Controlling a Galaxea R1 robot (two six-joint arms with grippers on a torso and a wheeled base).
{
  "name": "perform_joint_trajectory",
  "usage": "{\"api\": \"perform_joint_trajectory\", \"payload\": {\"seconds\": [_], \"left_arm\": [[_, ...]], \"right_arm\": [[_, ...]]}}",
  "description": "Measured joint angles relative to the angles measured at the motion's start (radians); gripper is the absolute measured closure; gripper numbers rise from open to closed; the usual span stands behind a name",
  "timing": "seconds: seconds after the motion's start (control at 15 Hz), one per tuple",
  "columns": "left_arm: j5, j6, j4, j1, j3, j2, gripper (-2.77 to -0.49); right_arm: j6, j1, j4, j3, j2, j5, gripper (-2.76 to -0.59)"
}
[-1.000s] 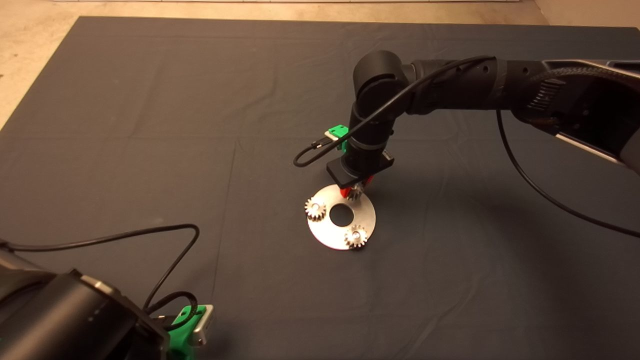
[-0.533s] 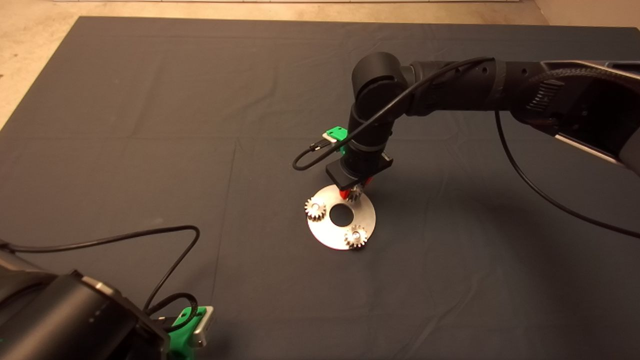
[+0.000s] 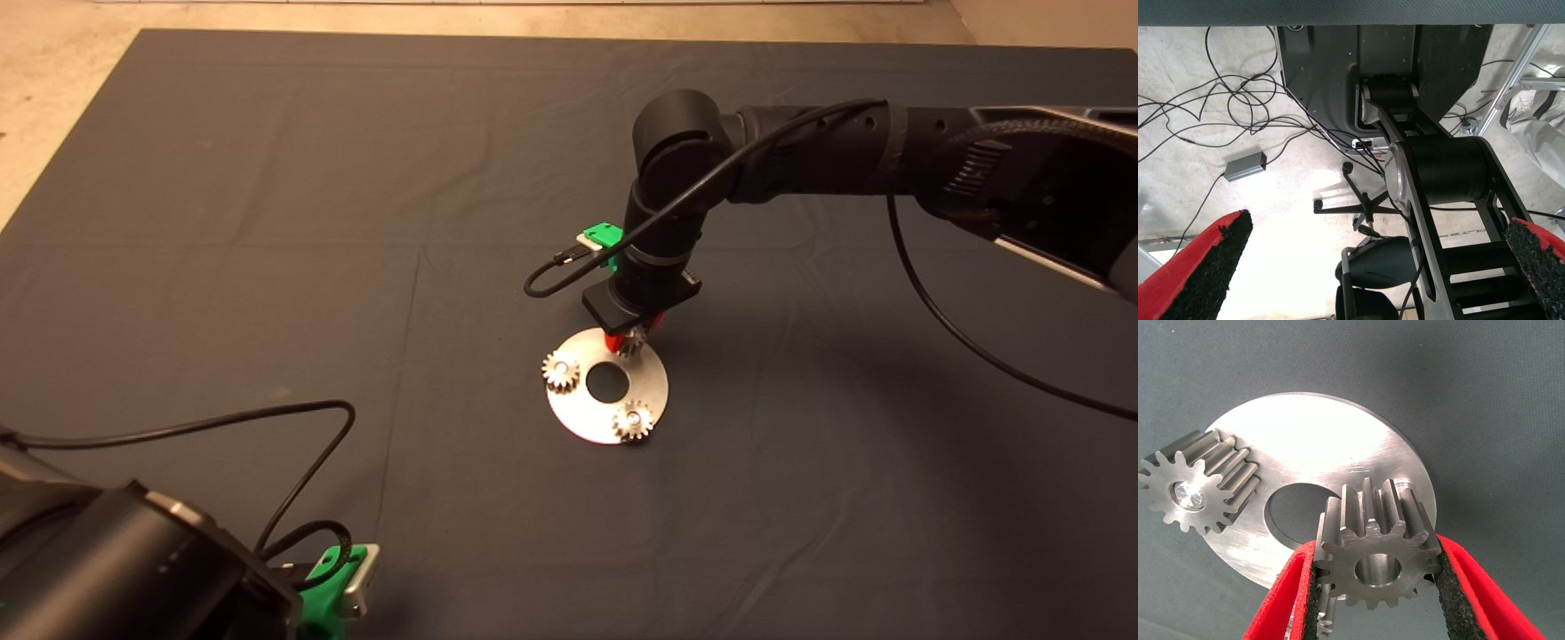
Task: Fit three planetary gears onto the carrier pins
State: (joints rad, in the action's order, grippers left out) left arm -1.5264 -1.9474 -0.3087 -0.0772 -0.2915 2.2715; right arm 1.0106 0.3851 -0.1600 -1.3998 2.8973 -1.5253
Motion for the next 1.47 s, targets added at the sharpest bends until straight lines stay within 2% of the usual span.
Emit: {"api": "perform_joint_trajectory", "payload": {"seconds": [0.2, 0.67, 1.07, 1.33, 1.47], "left_arm": [[0.0, 0.0, 0.0, 0.0, 0.0, 0.0, -2.77], [0.0, 0.0, -0.004, 0.0, 0.0, 0.0, -2.77], [0.0, 0.0, -0.007, 0.006, 0.0, 0.0, -2.77], [0.0, 0.0, -0.008, 0.006, 0.0, 0.0, -2.77], [0.0, 0.0, -0.008, 0.006, 0.0, 0.0, -2.77]], "right_arm": [[-0.001, 0.0, 0.0, 0.0, -0.008, 0.007, -1.04], [-0.011, 0.0, -0.001, 0.0, -0.014, 0.01, -1.04], [-0.01, 0.001, -0.001, -0.011, -0.015, 0.011, -1.04], [0.008, 0.006, -0.002, -0.029, -0.036, 0.004, -1.04], [0.012, 0.006, -0.002, -0.03, -0.039, 0.005, -1.04]]}}
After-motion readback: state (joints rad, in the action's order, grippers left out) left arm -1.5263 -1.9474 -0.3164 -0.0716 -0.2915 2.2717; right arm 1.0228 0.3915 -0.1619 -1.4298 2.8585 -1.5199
